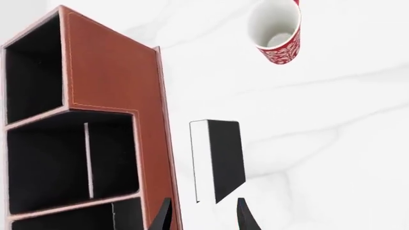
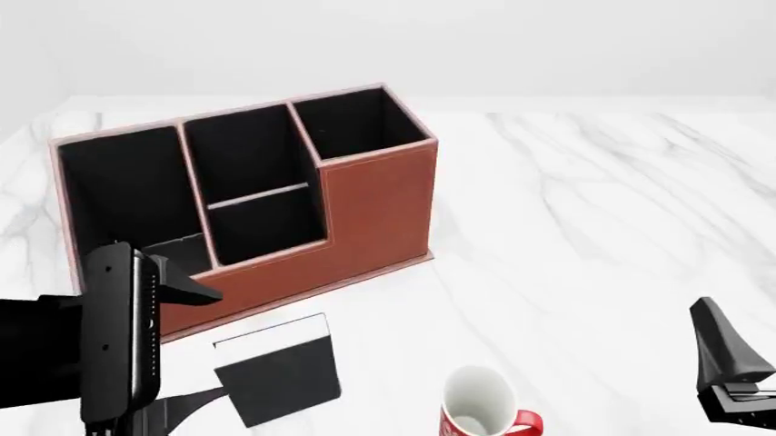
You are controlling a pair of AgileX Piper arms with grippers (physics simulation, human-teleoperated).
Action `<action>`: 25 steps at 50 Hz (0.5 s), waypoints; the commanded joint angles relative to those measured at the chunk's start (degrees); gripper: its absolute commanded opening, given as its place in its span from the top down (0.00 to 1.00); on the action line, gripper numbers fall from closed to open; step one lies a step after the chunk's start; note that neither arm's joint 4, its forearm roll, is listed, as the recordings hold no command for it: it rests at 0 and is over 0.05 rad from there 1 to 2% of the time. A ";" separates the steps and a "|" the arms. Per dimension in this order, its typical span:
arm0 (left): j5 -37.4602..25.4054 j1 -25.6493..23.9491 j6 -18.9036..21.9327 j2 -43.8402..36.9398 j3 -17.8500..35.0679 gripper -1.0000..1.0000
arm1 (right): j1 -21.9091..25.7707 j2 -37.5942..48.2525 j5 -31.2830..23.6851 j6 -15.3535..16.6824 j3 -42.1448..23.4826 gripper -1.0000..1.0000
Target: Pick up the book and place it in the front compartment of the caddy.
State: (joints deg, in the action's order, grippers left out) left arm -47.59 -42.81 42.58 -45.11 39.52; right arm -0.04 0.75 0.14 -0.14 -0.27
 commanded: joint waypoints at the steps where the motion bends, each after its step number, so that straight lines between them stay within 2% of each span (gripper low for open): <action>1: 3.18 0.50 -0.71 -0.64 -1.49 0.00 | 0.00 -0.12 -0.02 0.03 0.04 0.00; 3: 4.52 0.94 0.67 -0.66 -3.45 0.00 | 0.01 -0.11 -0.02 0.04 0.04 0.00; 6: 4.99 -0.53 -1.21 -0.89 -4.29 0.00 | 0.00 -0.11 -0.02 0.04 0.04 0.00; 25: 7.46 -0.74 -1.53 -2.96 -4.62 0.00 | 0.00 -0.13 -0.02 0.03 0.04 0.00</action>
State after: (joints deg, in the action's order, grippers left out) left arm -41.51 -43.22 41.29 -47.35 35.40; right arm -0.04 0.75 0.14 -0.14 -0.27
